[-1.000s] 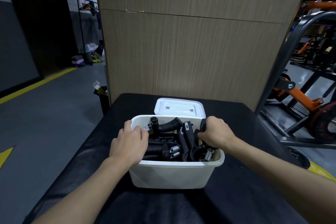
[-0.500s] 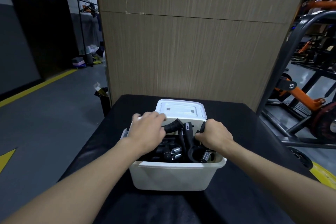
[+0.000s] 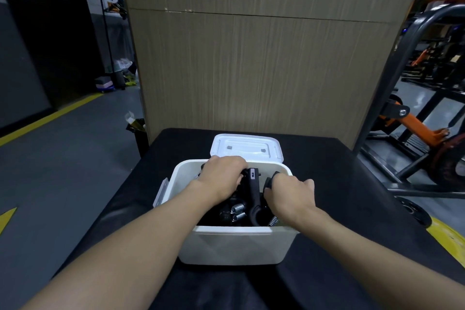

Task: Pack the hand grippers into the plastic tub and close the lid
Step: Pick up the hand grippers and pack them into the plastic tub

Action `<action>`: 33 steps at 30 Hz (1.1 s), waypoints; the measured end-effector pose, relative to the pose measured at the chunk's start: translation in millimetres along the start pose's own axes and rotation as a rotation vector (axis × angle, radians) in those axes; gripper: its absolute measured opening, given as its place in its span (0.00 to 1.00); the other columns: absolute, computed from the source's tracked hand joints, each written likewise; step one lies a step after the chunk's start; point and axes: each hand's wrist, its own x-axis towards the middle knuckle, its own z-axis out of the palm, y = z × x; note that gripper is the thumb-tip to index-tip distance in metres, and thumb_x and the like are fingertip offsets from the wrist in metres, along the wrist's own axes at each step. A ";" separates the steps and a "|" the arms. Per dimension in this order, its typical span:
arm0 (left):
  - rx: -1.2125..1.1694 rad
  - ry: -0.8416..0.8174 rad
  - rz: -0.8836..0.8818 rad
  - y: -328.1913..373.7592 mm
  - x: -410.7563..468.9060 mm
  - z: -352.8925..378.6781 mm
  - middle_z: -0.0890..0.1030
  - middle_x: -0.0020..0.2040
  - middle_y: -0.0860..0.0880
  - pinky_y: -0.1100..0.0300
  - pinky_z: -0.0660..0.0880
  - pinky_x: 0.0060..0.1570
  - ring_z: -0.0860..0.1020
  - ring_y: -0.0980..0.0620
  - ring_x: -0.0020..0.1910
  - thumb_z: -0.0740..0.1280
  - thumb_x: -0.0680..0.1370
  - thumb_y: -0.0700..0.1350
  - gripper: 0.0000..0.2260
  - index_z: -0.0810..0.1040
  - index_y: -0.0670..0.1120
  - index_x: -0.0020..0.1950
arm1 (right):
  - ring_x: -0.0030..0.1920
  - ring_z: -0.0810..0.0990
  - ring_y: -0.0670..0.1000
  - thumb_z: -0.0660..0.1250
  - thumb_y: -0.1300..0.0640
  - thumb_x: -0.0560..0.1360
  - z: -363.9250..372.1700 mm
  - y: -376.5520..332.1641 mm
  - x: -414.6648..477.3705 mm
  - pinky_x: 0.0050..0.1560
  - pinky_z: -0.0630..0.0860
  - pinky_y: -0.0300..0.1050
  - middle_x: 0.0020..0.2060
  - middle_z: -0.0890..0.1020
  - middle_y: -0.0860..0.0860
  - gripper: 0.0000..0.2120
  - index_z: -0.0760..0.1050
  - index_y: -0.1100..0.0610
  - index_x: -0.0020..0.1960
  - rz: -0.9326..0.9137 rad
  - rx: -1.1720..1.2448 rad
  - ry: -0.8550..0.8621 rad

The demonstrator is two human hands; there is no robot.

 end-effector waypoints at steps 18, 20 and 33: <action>-0.101 -0.117 -0.001 5.2 -9.2 1.2 0.73 0.67 0.55 0.48 0.70 0.61 0.73 0.49 0.64 0.54 0.82 0.47 0.21 0.63 0.60 0.75 | 0.62 0.67 0.53 0.55 0.49 0.79 -13.3 11.5 0.3 0.57 0.61 0.52 0.57 0.73 0.45 0.13 0.77 0.45 0.56 -0.320 -0.115 -0.027; -0.035 -0.152 0.036 8.0 -11.3 -0.5 0.69 0.71 0.58 0.45 0.66 0.64 0.69 0.51 0.68 0.53 0.83 0.49 0.22 0.60 0.64 0.76 | 0.66 0.64 0.52 0.56 0.56 0.76 -13.1 14.9 10.9 0.59 0.59 0.53 0.62 0.73 0.44 0.15 0.77 0.47 0.56 -0.483 -0.263 -0.053; 0.154 -0.247 0.167 1.4 -13.5 -3.6 0.60 0.76 0.55 0.42 0.66 0.65 0.61 0.50 0.72 0.60 0.78 0.58 0.27 0.55 0.64 0.76 | 0.65 0.64 0.51 0.59 0.56 0.75 0.8 33.6 34.6 0.60 0.61 0.55 0.60 0.74 0.42 0.15 0.74 0.44 0.58 -0.531 -0.468 -0.177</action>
